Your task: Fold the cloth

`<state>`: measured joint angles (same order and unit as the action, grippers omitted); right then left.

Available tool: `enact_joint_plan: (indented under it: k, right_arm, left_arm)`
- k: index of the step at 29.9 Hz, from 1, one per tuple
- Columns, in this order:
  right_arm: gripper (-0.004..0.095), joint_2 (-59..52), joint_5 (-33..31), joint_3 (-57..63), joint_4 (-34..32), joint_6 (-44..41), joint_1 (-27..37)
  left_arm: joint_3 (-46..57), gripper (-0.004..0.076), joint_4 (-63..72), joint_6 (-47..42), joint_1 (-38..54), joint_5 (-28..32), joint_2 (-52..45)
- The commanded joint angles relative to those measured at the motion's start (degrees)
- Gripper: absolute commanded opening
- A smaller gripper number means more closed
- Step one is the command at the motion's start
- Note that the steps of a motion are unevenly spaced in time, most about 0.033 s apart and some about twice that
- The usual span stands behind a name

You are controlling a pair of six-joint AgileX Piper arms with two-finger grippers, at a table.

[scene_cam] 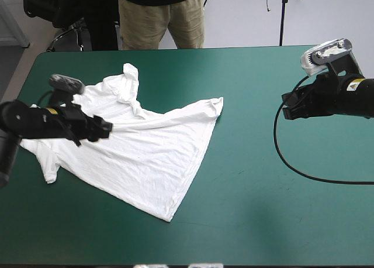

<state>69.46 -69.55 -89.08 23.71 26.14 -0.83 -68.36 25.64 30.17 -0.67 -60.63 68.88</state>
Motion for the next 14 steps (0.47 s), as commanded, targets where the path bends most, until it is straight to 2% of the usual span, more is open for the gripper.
enact_joint_plan:
  k: [1, 5, 8, 11, 14]
  right_arm:
    - [0.0414, -1.2, 3.0, -1.4, 1.4, -0.2, 0.1]
    - [0.0414, -1.2, 3.8, -1.4, 3.5, -0.3, 0.1]
    - [0.0414, -1.2, 3.8, -1.4, 5.5, -0.3, 0.1]
    - [0.0414, -1.2, 3.8, -1.4, 5.6, -0.3, 0.1]
    - [0.0414, -1.2, 3.6, -1.4, 5.6, -0.3, 0.1]
  left_arm:
    - [6.3, 0.0439, 1.6, 1.6, -10.6, 0.2, -5.2]
    - [13.5, 0.0439, -0.9, 1.4, -23.3, 1.2, -5.9]
    - [17.2, 0.0439, -3.0, 1.4, -32.6, 4.9, -5.2]
    - [19.4, 0.0439, -7.8, 0.8, -39.9, 7.6, -3.5]
    - [19.8, 0.0439, -14.5, -1.7, -44.5, 7.7, -1.0]
